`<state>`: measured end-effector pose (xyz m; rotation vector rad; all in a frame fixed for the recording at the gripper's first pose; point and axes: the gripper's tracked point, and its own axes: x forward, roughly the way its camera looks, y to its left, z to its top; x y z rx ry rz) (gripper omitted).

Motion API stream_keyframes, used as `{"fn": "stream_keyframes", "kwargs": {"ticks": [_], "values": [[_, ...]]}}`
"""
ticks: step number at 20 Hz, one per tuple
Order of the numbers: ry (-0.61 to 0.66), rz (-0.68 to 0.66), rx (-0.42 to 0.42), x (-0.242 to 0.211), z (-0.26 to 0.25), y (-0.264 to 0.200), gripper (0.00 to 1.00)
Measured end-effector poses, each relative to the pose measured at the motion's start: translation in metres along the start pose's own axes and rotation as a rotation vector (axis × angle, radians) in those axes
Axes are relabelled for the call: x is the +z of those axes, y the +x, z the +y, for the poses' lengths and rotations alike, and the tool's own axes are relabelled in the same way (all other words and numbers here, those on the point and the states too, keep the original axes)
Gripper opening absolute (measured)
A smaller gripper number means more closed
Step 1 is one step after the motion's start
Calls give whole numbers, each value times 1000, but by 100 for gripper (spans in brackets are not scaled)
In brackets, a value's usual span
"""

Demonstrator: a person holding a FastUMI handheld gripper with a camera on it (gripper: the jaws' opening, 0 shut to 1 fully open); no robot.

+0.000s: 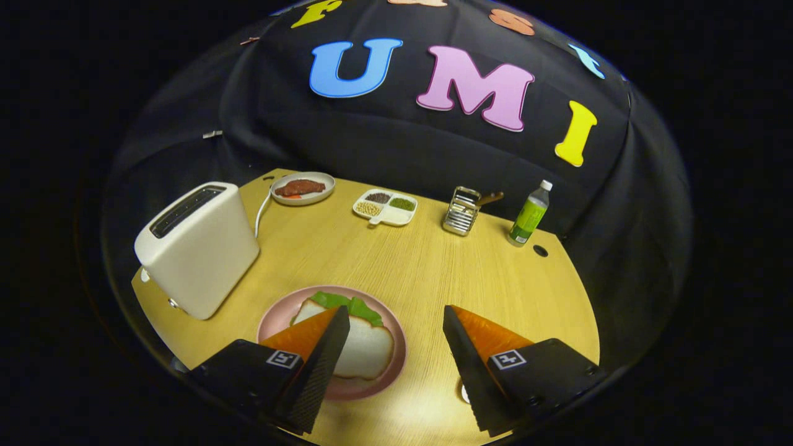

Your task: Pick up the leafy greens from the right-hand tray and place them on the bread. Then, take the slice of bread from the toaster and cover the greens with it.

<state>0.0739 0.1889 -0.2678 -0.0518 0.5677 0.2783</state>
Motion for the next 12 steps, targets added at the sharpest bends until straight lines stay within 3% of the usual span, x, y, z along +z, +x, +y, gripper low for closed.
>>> {"fn": "stream_keyframes", "kwargs": {"ticks": [7, 12], "values": [[-38, -252, -37, 91, -27, -86, 95], [-89, -399, -68, 131, -35, -160, 94]]}}
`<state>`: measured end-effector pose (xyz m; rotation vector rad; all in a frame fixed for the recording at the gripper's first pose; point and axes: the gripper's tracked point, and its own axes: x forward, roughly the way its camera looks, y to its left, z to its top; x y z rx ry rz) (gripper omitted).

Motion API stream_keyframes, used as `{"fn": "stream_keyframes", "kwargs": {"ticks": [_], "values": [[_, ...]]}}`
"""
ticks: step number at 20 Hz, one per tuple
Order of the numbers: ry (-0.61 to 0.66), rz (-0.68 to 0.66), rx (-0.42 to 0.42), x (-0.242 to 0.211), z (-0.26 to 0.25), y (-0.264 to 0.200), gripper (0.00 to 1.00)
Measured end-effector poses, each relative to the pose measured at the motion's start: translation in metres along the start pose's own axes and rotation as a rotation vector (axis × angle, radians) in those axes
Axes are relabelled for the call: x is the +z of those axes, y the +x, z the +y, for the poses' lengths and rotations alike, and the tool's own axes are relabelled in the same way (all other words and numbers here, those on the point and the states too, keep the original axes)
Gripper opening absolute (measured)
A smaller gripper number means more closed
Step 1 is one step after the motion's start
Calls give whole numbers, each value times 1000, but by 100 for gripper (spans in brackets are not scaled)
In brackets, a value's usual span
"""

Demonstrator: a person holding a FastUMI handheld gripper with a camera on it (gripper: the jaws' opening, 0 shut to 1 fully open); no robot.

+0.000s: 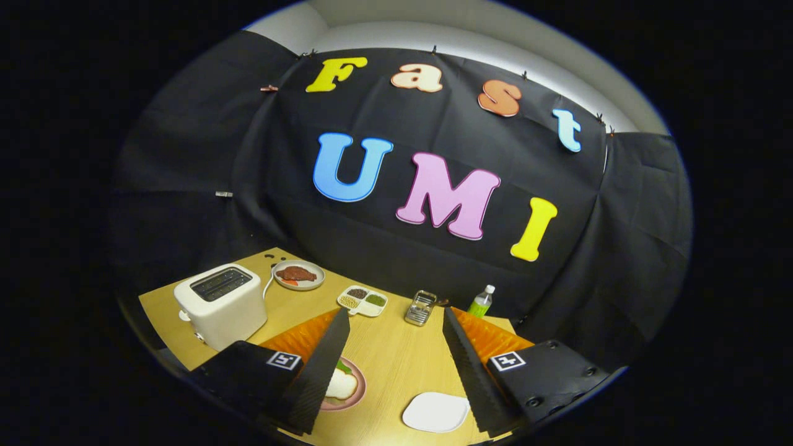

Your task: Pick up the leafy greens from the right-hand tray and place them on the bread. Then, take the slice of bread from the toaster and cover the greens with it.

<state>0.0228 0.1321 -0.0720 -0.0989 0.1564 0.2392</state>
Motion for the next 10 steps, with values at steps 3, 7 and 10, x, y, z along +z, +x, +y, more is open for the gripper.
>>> {"fn": "stream_keyframes", "kwargs": {"ticks": [3, 7, 10], "values": [[3, -38, 15, 31, 3, -23, 94], [53, -74, 13, 60, 8, -46, 94], [55, -101, 3, 66, 10, -54, 96]]}}
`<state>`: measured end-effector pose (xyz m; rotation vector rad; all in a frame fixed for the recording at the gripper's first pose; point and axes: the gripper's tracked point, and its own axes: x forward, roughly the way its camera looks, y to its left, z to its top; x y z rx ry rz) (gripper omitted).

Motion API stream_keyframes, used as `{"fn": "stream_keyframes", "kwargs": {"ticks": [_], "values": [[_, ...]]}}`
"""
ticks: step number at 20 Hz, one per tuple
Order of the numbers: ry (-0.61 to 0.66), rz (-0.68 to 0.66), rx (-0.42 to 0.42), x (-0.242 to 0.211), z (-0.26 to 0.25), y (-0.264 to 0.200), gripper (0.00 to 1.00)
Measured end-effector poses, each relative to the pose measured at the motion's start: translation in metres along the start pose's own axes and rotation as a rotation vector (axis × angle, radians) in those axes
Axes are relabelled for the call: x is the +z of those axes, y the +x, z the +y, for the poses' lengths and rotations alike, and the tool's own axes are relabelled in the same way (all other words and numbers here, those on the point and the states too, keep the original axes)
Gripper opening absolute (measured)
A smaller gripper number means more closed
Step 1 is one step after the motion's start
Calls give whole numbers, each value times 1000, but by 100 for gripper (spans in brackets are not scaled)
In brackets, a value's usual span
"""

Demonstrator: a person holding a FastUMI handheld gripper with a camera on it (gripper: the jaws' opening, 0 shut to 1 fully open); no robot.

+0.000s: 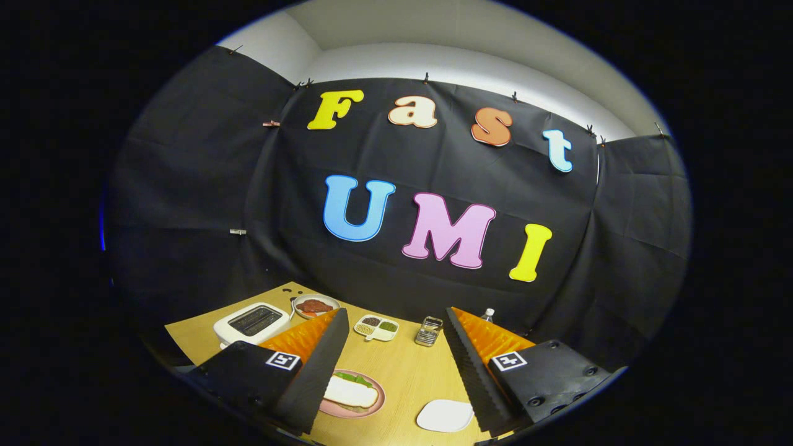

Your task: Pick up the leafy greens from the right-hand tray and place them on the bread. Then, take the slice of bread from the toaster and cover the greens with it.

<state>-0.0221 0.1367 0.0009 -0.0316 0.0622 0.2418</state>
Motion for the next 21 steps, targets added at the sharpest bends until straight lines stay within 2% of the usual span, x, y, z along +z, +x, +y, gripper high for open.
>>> {"fn": "stream_keyframes", "kwargs": {"ticks": [7, 21], "values": [[-11, 38, 129, -17, 50, -11, 98], [-5, 65, 112, -28, 51, -7, 98]]}}
